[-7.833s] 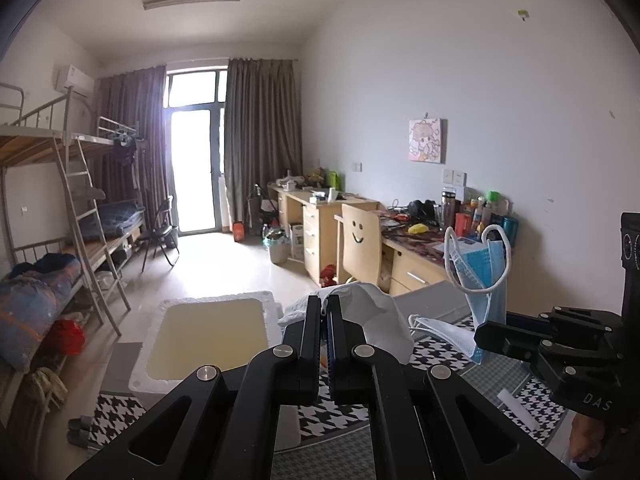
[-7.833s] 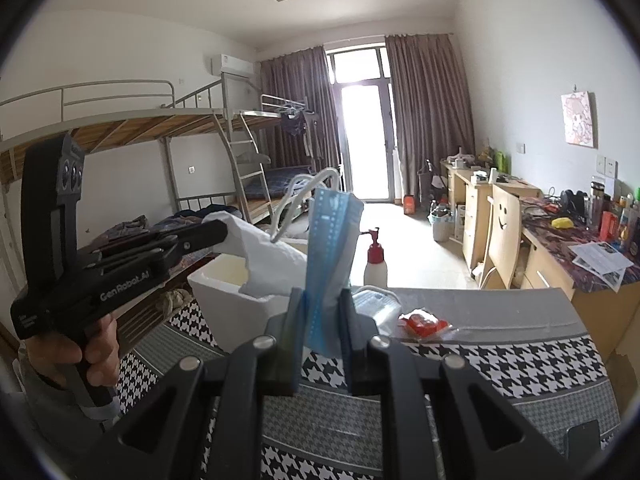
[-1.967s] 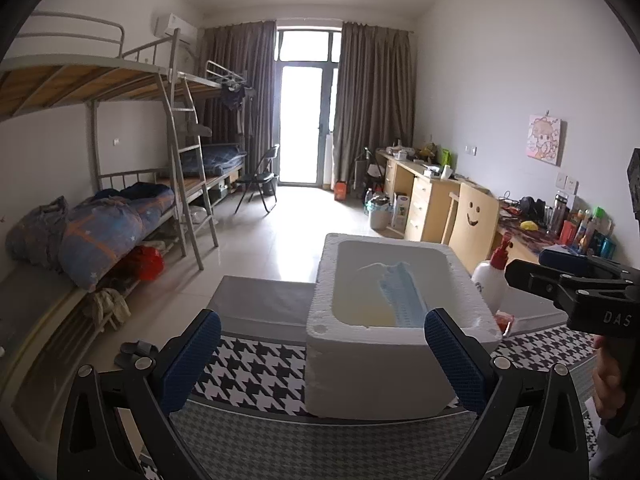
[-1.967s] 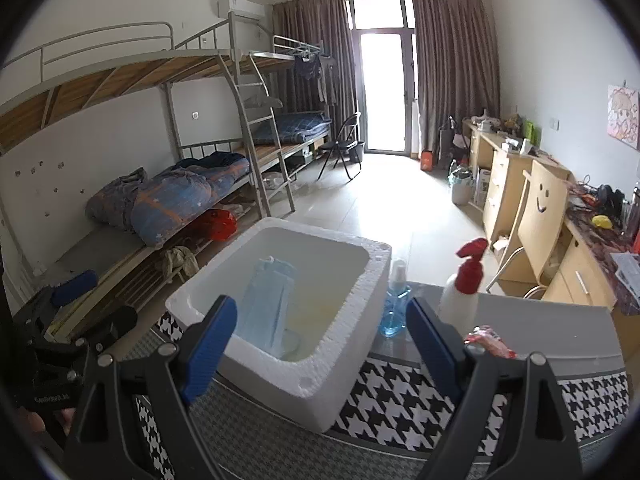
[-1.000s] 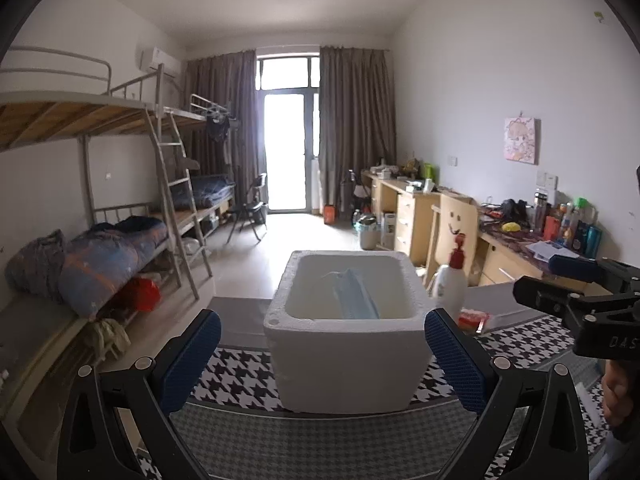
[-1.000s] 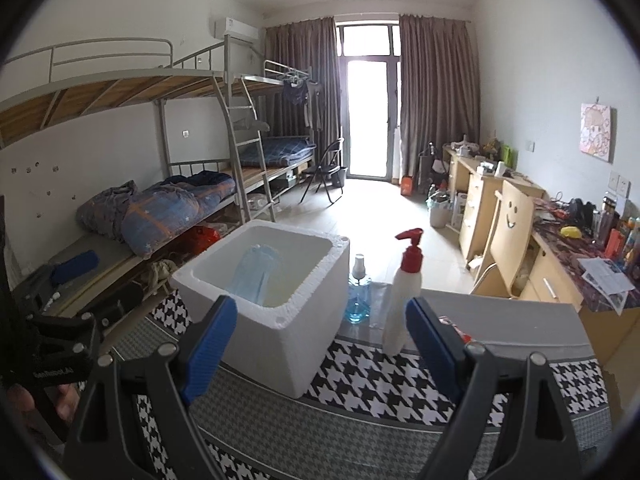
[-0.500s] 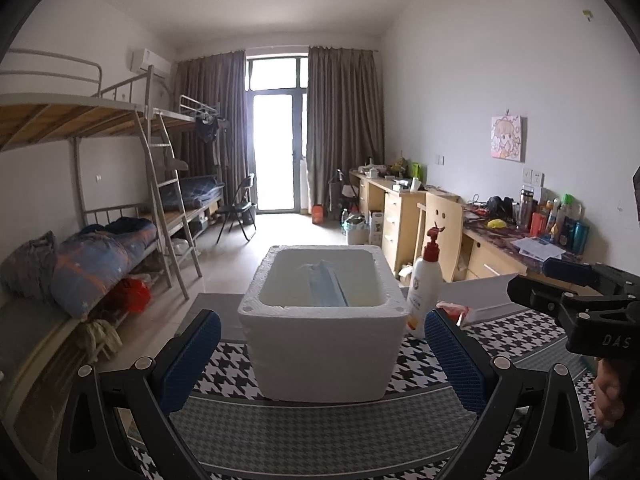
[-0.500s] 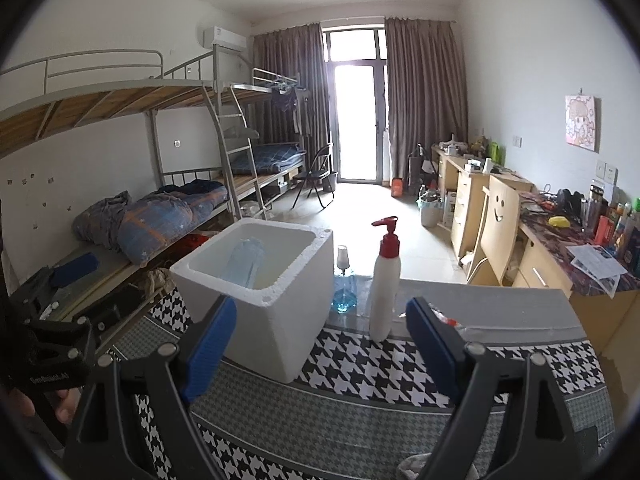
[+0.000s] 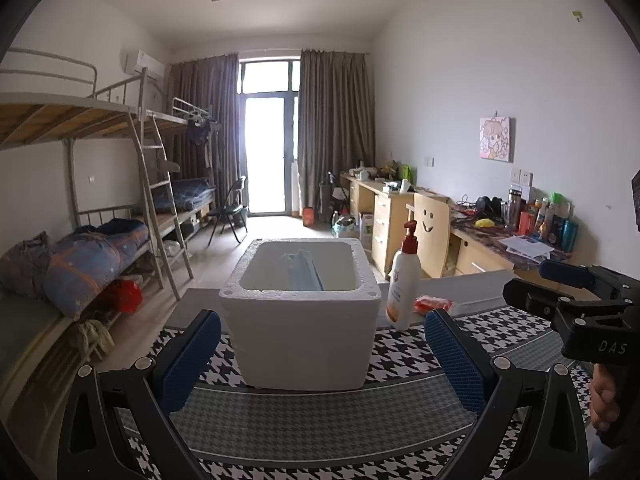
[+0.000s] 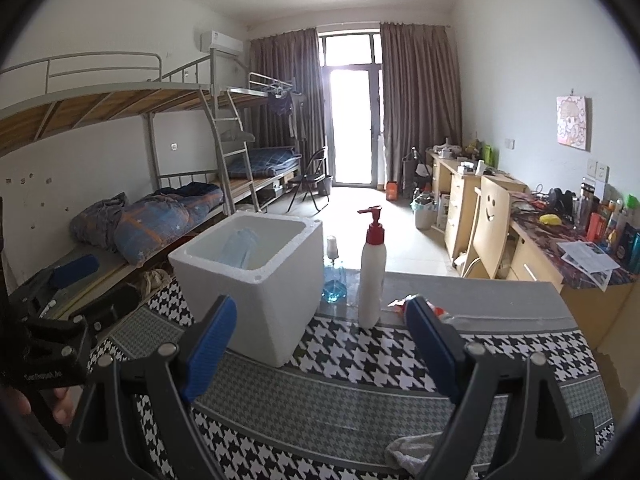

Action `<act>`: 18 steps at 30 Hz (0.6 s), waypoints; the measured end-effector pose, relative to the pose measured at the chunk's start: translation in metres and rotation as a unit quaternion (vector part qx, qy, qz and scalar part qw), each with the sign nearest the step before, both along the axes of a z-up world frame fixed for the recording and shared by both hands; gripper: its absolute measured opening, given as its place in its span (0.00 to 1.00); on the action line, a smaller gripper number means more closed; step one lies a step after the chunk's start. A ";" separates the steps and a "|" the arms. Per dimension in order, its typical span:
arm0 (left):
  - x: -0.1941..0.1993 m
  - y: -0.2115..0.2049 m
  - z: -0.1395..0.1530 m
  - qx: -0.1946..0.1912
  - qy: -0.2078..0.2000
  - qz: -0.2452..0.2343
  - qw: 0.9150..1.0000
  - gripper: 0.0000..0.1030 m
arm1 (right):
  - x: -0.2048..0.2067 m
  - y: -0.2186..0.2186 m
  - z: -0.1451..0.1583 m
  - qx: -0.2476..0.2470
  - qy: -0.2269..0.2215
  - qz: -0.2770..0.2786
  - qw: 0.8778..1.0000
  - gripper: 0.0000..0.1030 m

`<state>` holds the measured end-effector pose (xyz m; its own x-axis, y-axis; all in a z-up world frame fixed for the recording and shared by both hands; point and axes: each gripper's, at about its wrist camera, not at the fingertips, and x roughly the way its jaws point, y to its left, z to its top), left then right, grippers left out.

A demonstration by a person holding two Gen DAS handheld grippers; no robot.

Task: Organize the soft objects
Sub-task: 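Withdraw both tools from the box toward the grey cloth and white foam roll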

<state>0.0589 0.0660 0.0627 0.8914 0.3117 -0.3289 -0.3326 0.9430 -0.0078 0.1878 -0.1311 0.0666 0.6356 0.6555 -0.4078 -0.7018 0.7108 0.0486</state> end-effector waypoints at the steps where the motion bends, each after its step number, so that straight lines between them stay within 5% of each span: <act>1: -0.001 -0.001 -0.001 0.000 0.000 0.000 1.000 0.99 | -0.001 -0.002 -0.001 0.001 -0.001 -0.002 1.000 0.87; 18: -0.002 -0.017 -0.014 -0.010 0.009 -0.033 0.999 0.99 | -0.012 -0.020 -0.011 0.000 0.001 -0.023 1.000 0.87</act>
